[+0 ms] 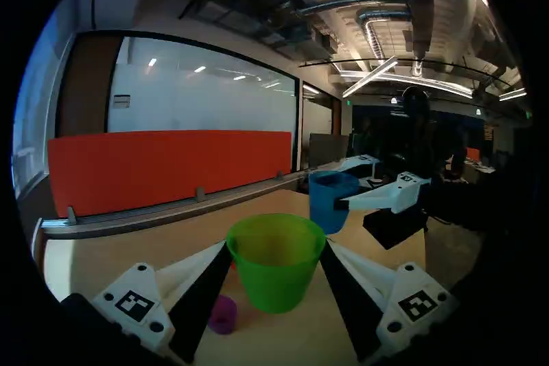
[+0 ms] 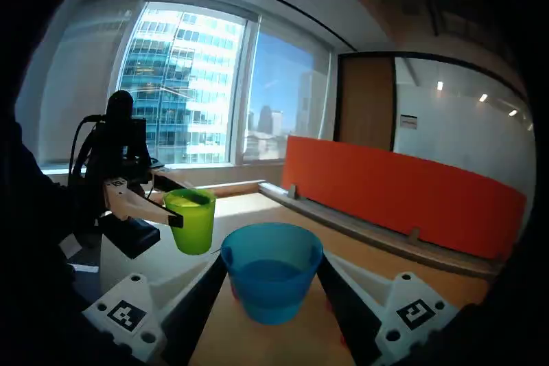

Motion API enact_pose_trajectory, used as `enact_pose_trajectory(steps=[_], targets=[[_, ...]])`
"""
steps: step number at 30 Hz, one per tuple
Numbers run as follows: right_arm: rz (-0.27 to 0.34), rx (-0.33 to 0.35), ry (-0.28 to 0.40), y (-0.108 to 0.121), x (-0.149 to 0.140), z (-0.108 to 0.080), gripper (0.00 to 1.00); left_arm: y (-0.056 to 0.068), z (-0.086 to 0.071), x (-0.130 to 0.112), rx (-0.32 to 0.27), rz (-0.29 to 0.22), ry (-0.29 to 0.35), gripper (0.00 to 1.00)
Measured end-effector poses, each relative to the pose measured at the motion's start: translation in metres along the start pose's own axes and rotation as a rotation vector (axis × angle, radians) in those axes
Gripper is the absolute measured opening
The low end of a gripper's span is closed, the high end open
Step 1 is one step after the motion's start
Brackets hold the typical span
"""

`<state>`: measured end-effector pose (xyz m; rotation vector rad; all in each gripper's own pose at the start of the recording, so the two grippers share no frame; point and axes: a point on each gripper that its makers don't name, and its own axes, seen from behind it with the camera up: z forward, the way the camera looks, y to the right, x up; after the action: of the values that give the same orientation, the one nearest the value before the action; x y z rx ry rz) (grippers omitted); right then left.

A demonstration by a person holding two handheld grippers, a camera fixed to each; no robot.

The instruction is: Pour water

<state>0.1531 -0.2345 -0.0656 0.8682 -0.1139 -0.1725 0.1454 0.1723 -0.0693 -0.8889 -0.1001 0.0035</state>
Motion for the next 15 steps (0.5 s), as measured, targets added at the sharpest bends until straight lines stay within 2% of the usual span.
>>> enact_pose_trajectory(steps=[9, 15], targets=[[-0.041, 0.005, 0.036, 0.003, 0.024, 0.004, 0.91, 0.009, 0.004, -0.008, -0.026, 0.001, -0.006, 0.88], [-0.101, 0.000, 0.052, 0.007, 0.042, 0.008, 0.91, 0.013, 0.007, -0.011, -0.037, -0.009, -0.001, 0.88]])
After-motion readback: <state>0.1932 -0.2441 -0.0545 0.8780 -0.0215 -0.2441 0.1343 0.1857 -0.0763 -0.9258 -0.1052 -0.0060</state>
